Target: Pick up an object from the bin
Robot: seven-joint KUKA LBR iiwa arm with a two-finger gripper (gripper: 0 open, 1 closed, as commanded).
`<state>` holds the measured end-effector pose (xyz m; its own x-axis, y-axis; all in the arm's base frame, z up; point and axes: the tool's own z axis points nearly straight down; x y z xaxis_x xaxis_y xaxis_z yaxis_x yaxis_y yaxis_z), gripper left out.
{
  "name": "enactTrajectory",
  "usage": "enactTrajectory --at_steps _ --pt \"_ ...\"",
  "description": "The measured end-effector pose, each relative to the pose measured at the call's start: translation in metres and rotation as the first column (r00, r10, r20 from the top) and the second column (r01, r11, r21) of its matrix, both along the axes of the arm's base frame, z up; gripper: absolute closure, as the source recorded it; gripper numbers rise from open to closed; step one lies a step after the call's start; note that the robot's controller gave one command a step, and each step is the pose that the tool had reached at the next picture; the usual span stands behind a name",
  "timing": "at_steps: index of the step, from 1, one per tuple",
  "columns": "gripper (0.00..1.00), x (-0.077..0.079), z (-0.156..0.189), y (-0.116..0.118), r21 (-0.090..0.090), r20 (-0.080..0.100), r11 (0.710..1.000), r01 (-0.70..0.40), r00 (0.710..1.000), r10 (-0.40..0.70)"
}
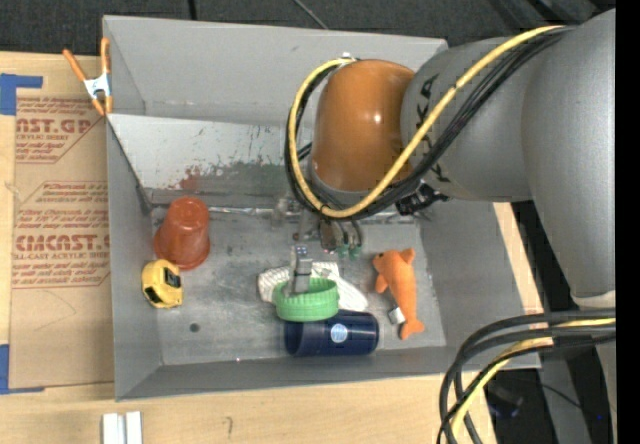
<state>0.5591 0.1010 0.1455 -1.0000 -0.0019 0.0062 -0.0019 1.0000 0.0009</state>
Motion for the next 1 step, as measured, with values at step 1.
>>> enactTrajectory --at_steps 1 --pt "0.00 0.0018 0.0046 -0.0004 0.001 0.007 1.000 0.001 1.000 -0.001"
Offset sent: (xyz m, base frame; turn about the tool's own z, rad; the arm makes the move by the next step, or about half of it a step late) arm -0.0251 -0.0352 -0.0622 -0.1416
